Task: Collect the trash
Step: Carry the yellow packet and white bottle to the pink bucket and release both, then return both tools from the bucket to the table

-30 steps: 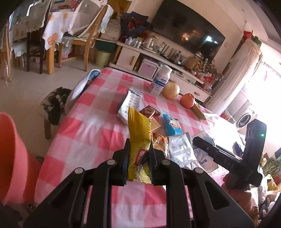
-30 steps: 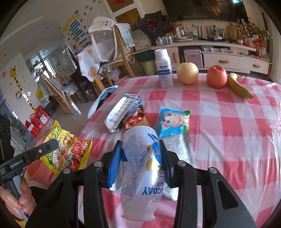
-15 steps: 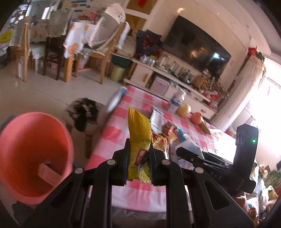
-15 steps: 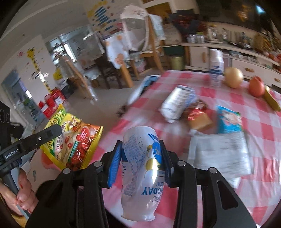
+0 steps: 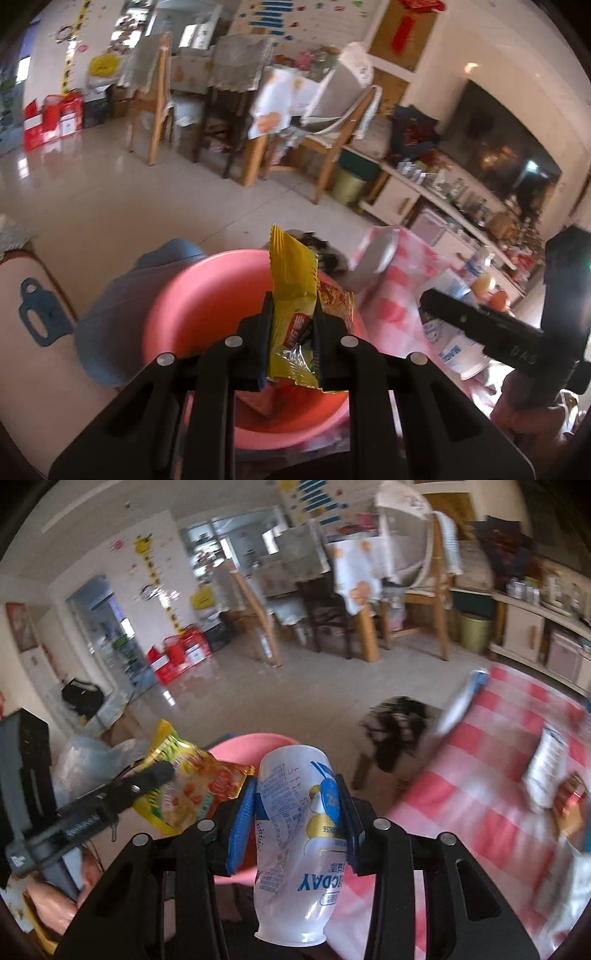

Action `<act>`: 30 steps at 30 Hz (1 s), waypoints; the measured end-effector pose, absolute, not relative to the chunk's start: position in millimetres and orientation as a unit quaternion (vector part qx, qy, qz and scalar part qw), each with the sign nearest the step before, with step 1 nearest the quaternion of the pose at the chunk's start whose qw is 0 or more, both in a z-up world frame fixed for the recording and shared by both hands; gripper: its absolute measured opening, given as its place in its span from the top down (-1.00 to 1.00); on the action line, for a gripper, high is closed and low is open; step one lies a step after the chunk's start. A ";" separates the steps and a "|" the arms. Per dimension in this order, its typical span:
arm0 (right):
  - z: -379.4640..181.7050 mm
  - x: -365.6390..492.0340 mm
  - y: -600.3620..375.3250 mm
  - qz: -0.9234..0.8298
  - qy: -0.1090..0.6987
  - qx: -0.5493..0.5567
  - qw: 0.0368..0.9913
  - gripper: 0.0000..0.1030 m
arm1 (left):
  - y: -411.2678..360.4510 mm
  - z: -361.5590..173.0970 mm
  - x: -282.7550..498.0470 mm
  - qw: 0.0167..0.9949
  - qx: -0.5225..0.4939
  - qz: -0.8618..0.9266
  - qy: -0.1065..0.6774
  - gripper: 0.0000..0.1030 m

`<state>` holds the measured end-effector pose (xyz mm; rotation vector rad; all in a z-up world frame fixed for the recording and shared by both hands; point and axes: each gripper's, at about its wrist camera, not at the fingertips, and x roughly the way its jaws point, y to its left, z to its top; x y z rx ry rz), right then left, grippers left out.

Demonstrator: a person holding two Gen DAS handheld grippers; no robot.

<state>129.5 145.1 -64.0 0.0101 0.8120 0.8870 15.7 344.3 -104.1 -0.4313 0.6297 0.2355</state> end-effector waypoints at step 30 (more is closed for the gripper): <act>-81.3 121.8 124.5 0.364 0.347 -0.033 0.864 -0.75 | 323.7 -96.0 32.0 0.926 -0.162 0.160 0.301 -0.84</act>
